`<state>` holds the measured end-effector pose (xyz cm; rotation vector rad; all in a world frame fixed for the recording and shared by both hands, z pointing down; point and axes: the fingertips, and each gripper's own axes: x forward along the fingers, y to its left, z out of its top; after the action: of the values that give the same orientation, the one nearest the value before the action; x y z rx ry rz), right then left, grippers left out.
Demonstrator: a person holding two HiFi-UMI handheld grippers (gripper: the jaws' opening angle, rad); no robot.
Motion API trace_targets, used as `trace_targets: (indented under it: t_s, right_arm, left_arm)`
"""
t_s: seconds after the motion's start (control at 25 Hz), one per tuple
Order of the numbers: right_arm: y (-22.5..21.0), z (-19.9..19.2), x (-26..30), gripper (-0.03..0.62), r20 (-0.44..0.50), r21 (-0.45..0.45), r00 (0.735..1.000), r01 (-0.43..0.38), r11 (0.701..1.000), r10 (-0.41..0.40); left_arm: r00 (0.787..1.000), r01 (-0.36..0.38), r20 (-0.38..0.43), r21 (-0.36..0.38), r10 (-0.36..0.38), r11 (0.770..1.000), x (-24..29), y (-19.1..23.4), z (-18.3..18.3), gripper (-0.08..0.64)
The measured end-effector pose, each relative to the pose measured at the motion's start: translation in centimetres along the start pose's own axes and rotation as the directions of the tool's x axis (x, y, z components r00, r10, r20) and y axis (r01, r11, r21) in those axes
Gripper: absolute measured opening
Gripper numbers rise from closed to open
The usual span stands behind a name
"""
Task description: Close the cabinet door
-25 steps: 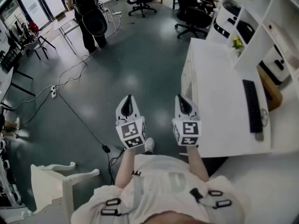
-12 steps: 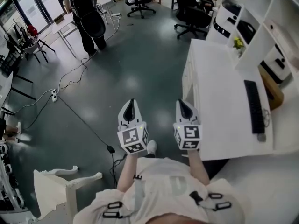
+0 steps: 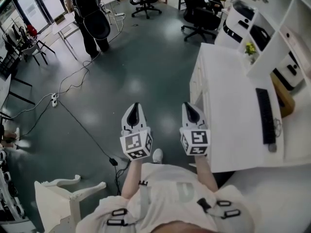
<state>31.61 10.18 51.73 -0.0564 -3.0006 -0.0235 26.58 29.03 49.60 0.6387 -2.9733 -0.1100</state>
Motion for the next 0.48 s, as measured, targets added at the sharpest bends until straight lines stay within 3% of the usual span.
trace_targets:
  t_s: [0.24,0.48]
  right_arm:
    - [1.3,1.7,3.5,0.003,0.012,-0.001,1.000,0.019,1.000,-0.019]
    - [2.3,1.9,6.4,0.003,0.021,-0.012,0.999,0.035,0.999,-0.034]
  left_arm:
    - [1.000,-0.012,-0.018,-0.015,0.012,1.000,2.8,3.6,0.7,0.006]
    - [0.999,0.025,-0.040,0.027,-0.024,0.999,5.2,5.2,0.6,0.006]
